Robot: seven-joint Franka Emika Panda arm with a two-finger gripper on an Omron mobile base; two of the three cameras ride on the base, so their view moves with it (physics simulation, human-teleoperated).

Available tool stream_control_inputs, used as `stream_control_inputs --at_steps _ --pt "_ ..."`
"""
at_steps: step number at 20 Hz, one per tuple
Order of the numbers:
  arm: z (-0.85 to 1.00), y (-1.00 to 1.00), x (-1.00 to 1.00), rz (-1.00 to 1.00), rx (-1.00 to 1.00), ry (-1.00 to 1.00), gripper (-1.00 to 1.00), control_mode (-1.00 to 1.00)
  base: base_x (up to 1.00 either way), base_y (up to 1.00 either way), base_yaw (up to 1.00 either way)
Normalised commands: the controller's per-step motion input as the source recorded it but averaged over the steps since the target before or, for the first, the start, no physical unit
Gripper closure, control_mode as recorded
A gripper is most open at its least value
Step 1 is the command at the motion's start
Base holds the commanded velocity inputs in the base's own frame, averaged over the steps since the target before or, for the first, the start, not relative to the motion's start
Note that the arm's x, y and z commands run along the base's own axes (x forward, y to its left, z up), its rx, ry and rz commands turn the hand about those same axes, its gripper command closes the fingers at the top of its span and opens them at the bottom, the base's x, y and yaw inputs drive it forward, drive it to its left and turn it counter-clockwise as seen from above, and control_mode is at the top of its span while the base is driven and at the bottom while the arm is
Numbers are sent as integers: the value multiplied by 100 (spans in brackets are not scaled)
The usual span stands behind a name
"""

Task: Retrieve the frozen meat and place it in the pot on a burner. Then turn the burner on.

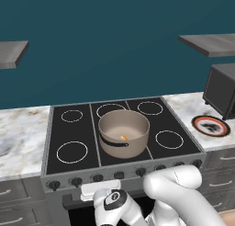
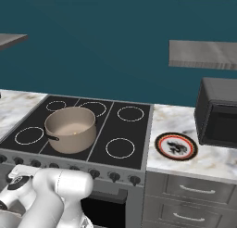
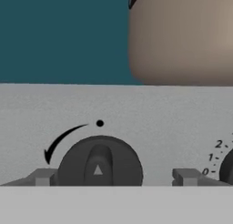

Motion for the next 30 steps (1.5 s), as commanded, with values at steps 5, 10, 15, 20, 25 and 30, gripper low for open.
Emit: stream_control_inputs --at_steps 5,10,15,20,25,30 --pt "0 0 1 0 0 0 100 -100 0 0 0" --pt "2 0 0 0 0 0 100 -100 0 0 0" --pt "-4 0 -3 3 -5 -1 100 -100 0 0 0" --pt "0 0 -9 14 -28 -5 100 -100 0 0 0" --pt "0 0 0 13 -36 0 100 -100 0 0 0" --pt "0 1 0 13 -41 8 100 -100 0 0 0"
